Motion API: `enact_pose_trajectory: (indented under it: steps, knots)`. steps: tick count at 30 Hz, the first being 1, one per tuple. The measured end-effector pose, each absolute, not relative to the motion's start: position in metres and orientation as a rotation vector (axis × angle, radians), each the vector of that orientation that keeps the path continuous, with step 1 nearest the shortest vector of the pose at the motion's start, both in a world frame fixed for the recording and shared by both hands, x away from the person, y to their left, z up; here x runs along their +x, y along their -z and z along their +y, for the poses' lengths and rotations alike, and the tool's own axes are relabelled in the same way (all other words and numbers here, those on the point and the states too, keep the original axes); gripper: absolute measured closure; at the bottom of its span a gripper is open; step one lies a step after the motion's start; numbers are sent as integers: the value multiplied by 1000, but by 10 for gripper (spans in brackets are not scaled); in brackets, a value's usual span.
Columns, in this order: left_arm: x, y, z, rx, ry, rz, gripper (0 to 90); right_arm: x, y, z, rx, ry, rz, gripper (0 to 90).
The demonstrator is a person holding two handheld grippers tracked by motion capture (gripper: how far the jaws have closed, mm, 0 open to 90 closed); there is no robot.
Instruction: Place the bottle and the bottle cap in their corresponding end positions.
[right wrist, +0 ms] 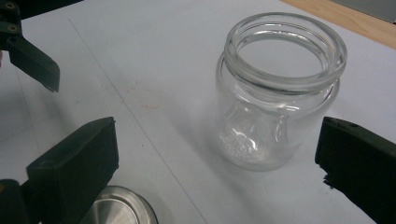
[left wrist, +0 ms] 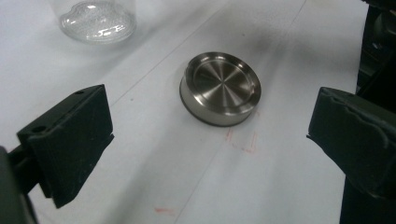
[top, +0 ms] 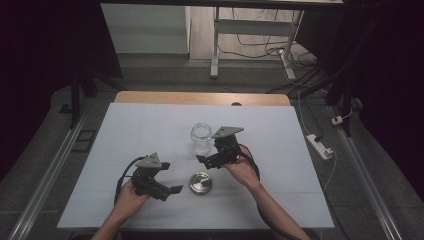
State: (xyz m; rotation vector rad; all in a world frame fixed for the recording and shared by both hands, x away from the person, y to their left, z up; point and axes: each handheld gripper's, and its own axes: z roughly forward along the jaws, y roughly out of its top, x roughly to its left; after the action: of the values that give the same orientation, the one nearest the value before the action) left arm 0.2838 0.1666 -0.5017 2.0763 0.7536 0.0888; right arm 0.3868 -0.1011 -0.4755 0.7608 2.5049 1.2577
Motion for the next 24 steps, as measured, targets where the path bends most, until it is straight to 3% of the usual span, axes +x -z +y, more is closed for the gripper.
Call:
enact_pose_trajectory:
  steps: [24]
  knots:
    - [241, 504, 216, 2037, -153, 852, 8, 342, 470, -136, 755, -1316, 2499, 0]
